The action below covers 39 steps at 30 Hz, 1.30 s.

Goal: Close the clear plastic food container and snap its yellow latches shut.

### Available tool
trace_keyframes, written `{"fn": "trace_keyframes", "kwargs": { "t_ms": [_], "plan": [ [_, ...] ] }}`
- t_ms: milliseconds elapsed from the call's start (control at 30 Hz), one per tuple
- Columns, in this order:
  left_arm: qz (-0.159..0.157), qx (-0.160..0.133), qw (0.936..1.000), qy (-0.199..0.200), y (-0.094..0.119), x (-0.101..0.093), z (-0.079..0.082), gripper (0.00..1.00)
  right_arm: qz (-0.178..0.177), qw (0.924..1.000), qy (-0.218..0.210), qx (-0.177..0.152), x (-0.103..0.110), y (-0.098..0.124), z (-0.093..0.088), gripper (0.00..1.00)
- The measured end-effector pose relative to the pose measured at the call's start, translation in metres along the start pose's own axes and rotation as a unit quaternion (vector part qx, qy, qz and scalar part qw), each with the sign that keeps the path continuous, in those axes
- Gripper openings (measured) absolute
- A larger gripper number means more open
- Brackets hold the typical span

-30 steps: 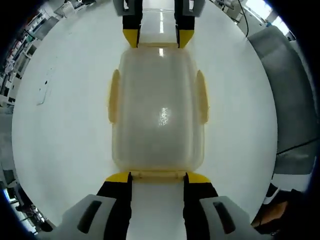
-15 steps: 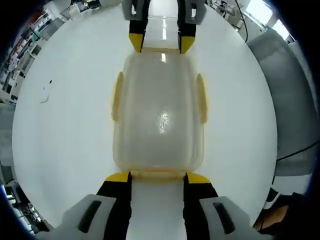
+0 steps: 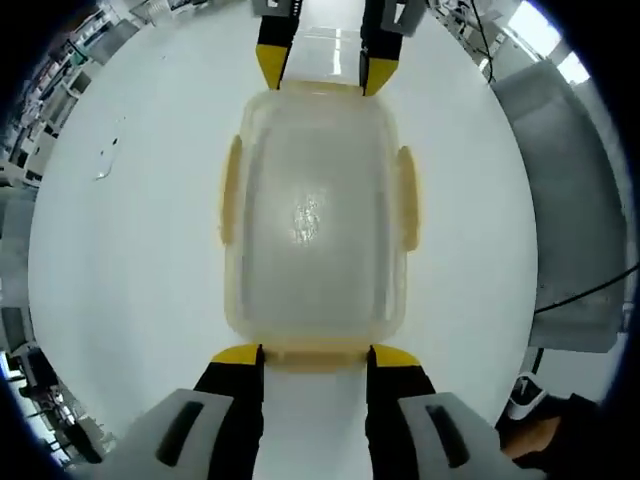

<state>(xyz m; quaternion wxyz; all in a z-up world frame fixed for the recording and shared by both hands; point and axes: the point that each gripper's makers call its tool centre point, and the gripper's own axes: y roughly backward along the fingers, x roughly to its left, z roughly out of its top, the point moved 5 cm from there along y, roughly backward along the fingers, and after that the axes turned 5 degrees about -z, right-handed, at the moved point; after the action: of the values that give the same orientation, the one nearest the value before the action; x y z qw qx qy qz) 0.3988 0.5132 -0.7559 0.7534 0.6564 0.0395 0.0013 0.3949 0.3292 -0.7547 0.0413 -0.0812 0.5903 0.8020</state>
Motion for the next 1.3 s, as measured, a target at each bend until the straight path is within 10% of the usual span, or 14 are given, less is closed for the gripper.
{"fn": "trace_keyframes", "kwargs": {
  "t_ms": [400, 1300],
  "plan": [
    [0.022, -0.024, 0.9994, -0.009, 0.033, -0.017, 0.048, 0.33, -0.019, 0.9995, -0.005, -0.026, 0.005, 0.05, -0.034, 0.36],
    [0.009, -0.023, 0.9977, -0.063, 0.012, -0.009, 0.181, 0.33, -0.029, 0.9978, -0.057, -0.015, 0.009, 0.086, -0.157, 0.37]
  ]
}}
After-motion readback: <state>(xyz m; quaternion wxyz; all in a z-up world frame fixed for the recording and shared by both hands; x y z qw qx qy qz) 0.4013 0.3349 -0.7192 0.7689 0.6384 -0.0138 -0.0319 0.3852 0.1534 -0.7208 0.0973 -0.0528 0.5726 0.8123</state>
